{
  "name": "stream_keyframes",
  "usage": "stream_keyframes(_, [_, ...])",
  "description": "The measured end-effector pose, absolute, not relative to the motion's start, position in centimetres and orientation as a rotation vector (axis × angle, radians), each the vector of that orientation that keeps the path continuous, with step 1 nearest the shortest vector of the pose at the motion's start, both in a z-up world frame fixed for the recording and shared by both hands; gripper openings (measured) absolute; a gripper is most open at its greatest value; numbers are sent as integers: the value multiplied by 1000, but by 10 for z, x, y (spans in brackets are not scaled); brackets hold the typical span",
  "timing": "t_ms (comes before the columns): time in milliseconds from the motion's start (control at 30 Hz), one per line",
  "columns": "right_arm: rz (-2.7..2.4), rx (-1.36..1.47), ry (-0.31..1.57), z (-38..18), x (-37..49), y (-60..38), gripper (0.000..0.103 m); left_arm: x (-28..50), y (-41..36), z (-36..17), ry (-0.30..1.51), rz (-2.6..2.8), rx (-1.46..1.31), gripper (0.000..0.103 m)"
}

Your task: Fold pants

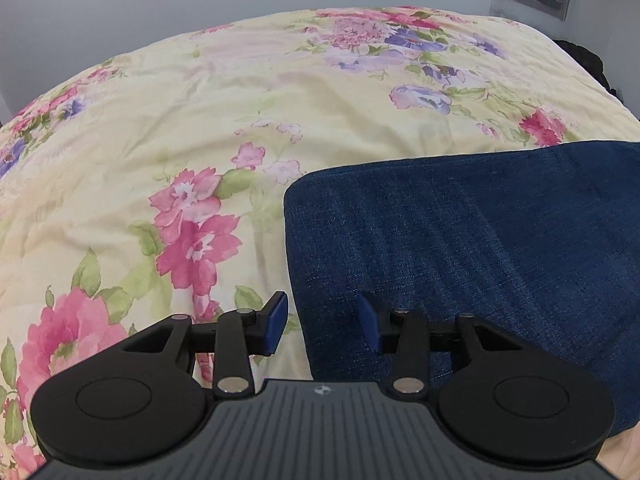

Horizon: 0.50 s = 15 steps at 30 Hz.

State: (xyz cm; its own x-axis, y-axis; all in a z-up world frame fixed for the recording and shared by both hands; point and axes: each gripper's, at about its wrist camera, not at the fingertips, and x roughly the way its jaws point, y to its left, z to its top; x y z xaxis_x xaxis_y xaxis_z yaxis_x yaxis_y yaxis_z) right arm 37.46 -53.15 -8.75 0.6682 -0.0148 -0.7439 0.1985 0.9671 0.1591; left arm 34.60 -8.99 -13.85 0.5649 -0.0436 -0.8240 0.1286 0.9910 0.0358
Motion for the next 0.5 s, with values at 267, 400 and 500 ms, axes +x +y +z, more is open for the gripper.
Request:
stream_keyframes(267, [-96,230,897,-106,371,-550,6,345,-89,-152,988,-86,77,49])
stream_keyframes(400, [-139,384,960,-163,361,-575,8,345,-92,-151,992,-89,106,49])
stream_keyframes(500, [-158,500,947,-164,359,-587,13,345,-93,-152,993,-90,106,49])
